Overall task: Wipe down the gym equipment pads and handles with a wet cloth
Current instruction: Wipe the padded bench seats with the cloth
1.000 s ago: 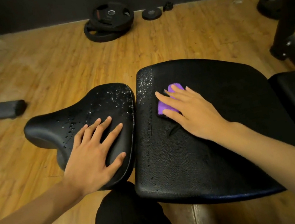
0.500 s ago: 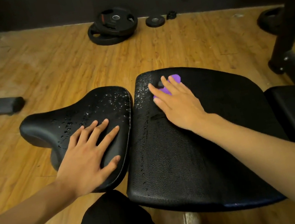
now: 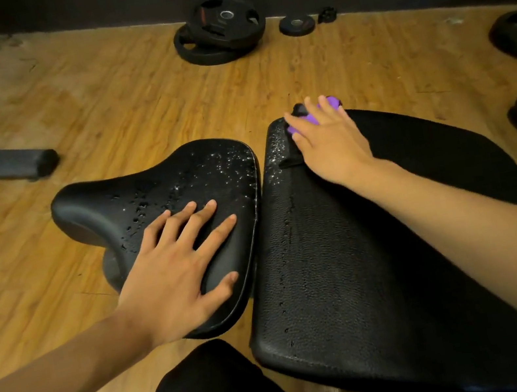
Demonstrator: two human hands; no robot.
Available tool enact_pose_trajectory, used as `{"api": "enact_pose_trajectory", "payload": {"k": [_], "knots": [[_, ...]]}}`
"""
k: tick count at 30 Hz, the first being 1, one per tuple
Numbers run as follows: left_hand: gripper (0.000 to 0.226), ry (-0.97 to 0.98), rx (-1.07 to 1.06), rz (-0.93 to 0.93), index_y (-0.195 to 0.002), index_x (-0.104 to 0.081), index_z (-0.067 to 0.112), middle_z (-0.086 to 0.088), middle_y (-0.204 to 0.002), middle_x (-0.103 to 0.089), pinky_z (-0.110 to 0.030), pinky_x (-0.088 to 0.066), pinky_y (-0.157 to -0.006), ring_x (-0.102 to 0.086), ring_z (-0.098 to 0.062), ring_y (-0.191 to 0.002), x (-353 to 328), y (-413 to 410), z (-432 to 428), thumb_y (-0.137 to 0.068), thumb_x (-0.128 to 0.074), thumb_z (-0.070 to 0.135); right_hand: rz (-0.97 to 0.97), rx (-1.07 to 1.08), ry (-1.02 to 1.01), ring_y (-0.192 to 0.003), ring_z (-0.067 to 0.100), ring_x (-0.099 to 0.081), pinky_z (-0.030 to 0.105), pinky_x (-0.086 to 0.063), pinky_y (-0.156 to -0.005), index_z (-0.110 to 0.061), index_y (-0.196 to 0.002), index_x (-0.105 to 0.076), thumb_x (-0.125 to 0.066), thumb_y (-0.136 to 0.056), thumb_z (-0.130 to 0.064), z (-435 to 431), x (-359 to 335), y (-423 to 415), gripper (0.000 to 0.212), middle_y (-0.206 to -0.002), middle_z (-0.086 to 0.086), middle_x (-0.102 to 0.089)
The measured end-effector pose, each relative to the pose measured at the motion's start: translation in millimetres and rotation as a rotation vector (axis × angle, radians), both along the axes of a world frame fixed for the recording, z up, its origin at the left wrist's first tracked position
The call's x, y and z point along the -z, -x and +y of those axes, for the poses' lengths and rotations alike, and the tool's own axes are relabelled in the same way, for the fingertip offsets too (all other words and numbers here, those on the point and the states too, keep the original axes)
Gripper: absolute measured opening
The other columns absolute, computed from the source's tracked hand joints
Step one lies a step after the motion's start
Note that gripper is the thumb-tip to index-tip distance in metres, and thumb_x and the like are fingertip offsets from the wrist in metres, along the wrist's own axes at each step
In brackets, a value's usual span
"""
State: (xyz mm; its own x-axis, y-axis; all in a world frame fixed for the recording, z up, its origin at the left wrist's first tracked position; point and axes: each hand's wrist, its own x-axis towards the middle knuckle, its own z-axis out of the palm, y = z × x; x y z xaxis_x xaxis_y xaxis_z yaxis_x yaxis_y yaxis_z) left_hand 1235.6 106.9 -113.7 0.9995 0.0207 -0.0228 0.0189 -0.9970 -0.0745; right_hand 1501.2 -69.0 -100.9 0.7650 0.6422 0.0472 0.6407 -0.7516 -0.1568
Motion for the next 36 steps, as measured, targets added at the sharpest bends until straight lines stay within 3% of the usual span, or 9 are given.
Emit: {"api": "enact_pose_trajectory", "payload": {"k": [7,13,15,18,23,27,30,32,36], "knots": [[0.076,0.027,0.005,-0.037,-0.160,-0.039,0.029,-0.008,-0.162,-0.041,-0.050,-0.018,-0.122,-0.035,-0.033,-0.151,-0.4,0.4,2.1,-0.094,-0.039,0.068,0.209,-0.300,0.060,-0.153,0.007,0.023,0.026,0.016,-0.121,-0.038,-0.159,-0.005,0.006,-0.097,-0.057,-83.9,-11.2,157.9,0.066,-0.168,-0.009,0.014],[0.076,0.049,-0.005,-0.046,-0.159,-0.040,0.029,-0.007,-0.162,-0.041,-0.050,-0.019,-0.122,-0.036,-0.033,-0.150,4.5,0.5,4.2,-0.093,-0.040,0.068,-0.046,-0.063,0.032,-0.155,0.035,-0.016,0.043,-0.011,-0.125,-0.019,-0.157,-0.036,-0.021,-0.111,-0.038,18.6,6.4,-24.0,0.052,-0.166,0.018,-0.023],[0.076,0.042,0.001,-0.039,-0.159,-0.039,0.030,-0.008,-0.163,-0.040,-0.050,-0.019,-0.122,-0.035,-0.033,-0.151,4.1,0.0,3.9,-0.094,-0.040,0.068,0.054,0.061,0.038,-0.140,0.040,-0.040,0.043,-0.035,-0.111,-0.016,-0.142,-0.055,-0.024,-0.111,-0.032,45.5,-5.0,-60.7,0.047,-0.153,0.019,-0.046],[0.077,0.046,-0.002,-0.023,-0.160,-0.038,0.030,-0.008,-0.163,-0.040,-0.050,-0.018,-0.122,-0.035,-0.033,-0.151,2.8,1.4,3.4,-0.094,-0.040,0.069,-0.037,0.063,0.003,-0.123,0.042,-0.053,0.044,-0.043,-0.095,-0.012,-0.134,-0.058,-0.031,-0.110,-0.032,32.8,-4.3,-32.1,0.042,-0.138,0.018,-0.056],[0.077,0.061,-0.001,-0.047,-0.158,-0.042,0.030,-0.008,-0.161,-0.042,-0.050,-0.020,-0.122,-0.037,-0.033,-0.150,1.8,0.2,2.9,-0.092,-0.044,0.068,-0.039,-0.230,-0.020,-0.155,0.027,-0.022,0.038,-0.013,-0.126,-0.017,-0.159,-0.034,-0.026,-0.105,-0.043,-35.8,14.1,85.7,0.060,-0.165,0.011,-0.029],[0.077,0.069,0.003,-0.057,-0.159,-0.040,0.031,-0.006,-0.163,-0.040,-0.051,-0.020,-0.123,-0.035,-0.032,-0.151,3.4,-0.8,6.9,-0.092,-0.043,0.069,-0.149,-0.151,0.040,-0.157,0.028,-0.013,0.041,-0.009,-0.126,-0.017,-0.160,-0.029,-0.022,-0.109,-0.046,12.1,9.9,15.9,0.059,-0.168,0.012,-0.020],[0.077,0.067,0.003,-0.046,-0.159,-0.038,0.032,-0.006,-0.163,-0.039,-0.051,-0.019,-0.123,-0.033,-0.031,-0.152,3.6,-0.8,7.1,-0.093,-0.041,0.070,-0.053,-0.067,0.107,-0.125,0.036,-0.053,0.043,-0.043,-0.098,-0.012,-0.132,-0.059,-0.032,-0.109,-0.043,67.6,0.7,-39.9,0.047,-0.138,0.017,-0.056],[0.077,0.071,0.001,-0.040,-0.160,-0.038,0.031,-0.006,-0.163,-0.039,-0.051,-0.019,-0.123,-0.033,-0.031,-0.152,4.3,0.4,6.1,-0.093,-0.040,0.070,-0.103,-0.065,0.135,-0.100,0.033,-0.057,0.041,-0.044,-0.081,-0.010,-0.117,-0.063,-0.034,-0.108,-0.040,73.2,-2.0,-34.1,0.043,-0.115,0.014,-0.061],[0.076,0.085,0.002,-0.037,-0.159,-0.039,0.032,-0.006,-0.163,-0.039,-0.051,-0.021,-0.123,-0.034,-0.031,-0.151,2.5,0.9,6.0,-0.093,-0.041,0.069,-0.149,-0.332,0.065,-0.135,0.041,-0.048,0.048,-0.037,-0.116,-0.007,-0.130,-0.064,-0.024,-0.102,-0.041,8.3,8.8,61.5,0.059,-0.141,0.020,-0.056]]}}
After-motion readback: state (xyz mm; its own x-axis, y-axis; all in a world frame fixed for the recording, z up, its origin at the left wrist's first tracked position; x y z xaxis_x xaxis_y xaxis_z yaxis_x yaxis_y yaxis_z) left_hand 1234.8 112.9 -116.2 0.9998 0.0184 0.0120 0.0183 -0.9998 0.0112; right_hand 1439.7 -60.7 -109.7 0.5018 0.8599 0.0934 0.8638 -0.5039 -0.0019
